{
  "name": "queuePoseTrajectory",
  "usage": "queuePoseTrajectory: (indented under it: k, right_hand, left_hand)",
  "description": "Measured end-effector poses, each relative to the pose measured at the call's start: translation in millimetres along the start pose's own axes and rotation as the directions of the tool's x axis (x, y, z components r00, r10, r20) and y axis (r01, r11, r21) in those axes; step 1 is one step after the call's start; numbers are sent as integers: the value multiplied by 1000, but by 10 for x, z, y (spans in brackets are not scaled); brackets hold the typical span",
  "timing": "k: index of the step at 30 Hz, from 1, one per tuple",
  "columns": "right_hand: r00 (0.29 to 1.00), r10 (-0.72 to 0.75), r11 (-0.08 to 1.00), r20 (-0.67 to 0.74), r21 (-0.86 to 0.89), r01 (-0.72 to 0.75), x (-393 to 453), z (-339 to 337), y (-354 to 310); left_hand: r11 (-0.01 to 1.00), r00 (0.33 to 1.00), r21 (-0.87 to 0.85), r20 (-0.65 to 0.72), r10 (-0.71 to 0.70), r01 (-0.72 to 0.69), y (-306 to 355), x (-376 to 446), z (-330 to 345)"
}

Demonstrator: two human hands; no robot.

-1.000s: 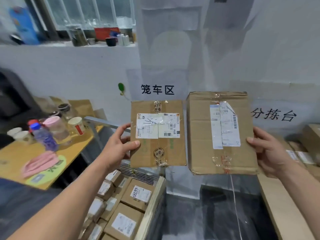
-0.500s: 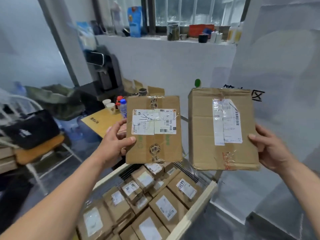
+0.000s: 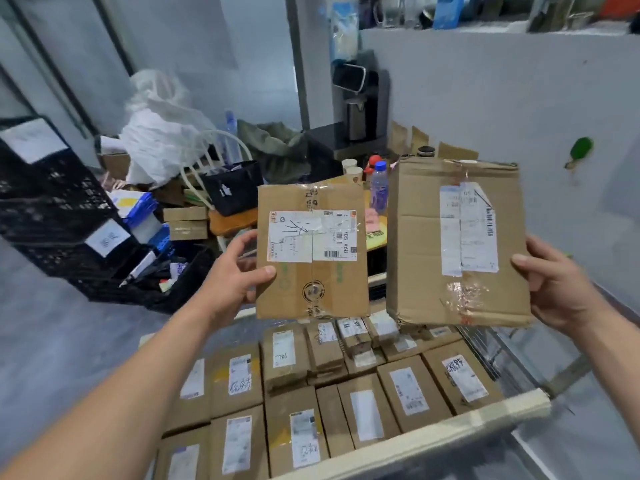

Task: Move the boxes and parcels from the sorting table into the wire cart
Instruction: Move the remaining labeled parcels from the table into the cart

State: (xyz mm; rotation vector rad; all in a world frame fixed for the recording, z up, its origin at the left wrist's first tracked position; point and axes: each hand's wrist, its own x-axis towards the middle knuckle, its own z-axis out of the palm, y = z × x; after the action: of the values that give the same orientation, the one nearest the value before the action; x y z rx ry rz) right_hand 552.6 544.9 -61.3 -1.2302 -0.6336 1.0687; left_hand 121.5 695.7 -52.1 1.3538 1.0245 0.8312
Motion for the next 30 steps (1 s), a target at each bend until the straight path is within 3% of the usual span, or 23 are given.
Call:
queuePoseTrajectory:
  k: [7, 16, 23, 30]
  right_hand:
    - [986, 104, 994, 129, -42, -99, 202, 631, 446]
    - [953, 203, 979, 225, -72, -192, 432, 1668, 885]
    - [920, 309, 943, 243, -204, -263, 531, 2640, 1601]
    - [865, 476, 859, 157, -297, -418, 614, 3195, 2629]
  left_hand:
    - [998, 975, -18, -213, -61, 59, -308, -556, -662]
    - [989, 934, -71, -327, -146, 129, -679, -811, -1613]
    - [962, 895, -113, -351, -274, 250, -1247, -747, -2638]
    - [902, 834, -124, -347, -429, 413, -1925, -544, -3304]
